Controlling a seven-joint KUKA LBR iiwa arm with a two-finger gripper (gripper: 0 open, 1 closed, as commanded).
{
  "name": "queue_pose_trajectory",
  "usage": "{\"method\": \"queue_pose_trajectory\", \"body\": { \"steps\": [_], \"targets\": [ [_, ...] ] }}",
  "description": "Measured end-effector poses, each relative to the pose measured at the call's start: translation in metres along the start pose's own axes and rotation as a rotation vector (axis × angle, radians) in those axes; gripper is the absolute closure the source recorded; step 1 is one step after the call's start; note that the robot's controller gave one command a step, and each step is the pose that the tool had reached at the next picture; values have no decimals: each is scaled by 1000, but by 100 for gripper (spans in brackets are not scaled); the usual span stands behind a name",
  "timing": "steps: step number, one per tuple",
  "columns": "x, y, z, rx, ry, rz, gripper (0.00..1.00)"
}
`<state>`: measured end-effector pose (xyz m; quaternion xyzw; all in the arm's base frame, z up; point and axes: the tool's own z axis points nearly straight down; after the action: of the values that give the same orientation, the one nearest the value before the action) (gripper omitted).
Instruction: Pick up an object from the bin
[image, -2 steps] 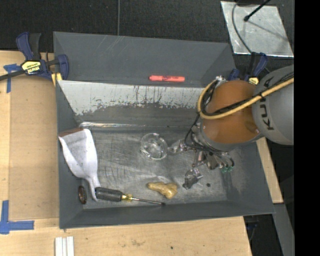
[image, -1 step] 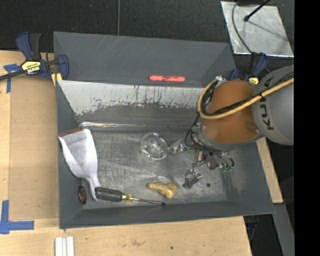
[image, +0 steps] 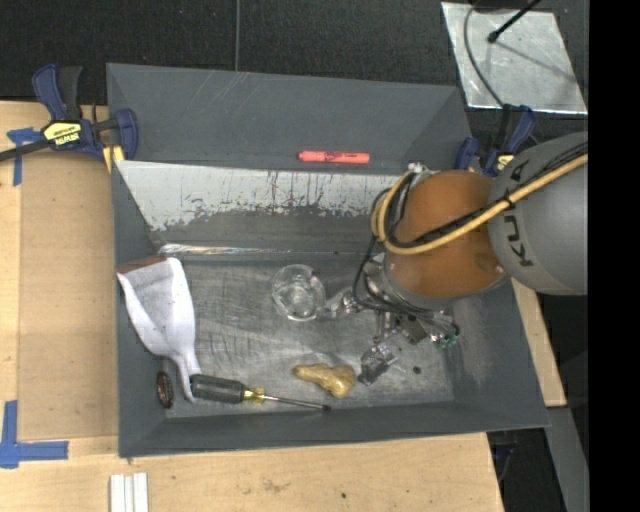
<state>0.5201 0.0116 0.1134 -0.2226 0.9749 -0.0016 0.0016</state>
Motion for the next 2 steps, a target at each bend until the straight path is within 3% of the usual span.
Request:
{"method": "queue_pose_trajectory", "body": {
  "steps": [1,2],
  "targets": [
    [2,21,13,-5,-1,-210,0],
    [-18,39,39,6,-6,-624,100]
  ]
}}
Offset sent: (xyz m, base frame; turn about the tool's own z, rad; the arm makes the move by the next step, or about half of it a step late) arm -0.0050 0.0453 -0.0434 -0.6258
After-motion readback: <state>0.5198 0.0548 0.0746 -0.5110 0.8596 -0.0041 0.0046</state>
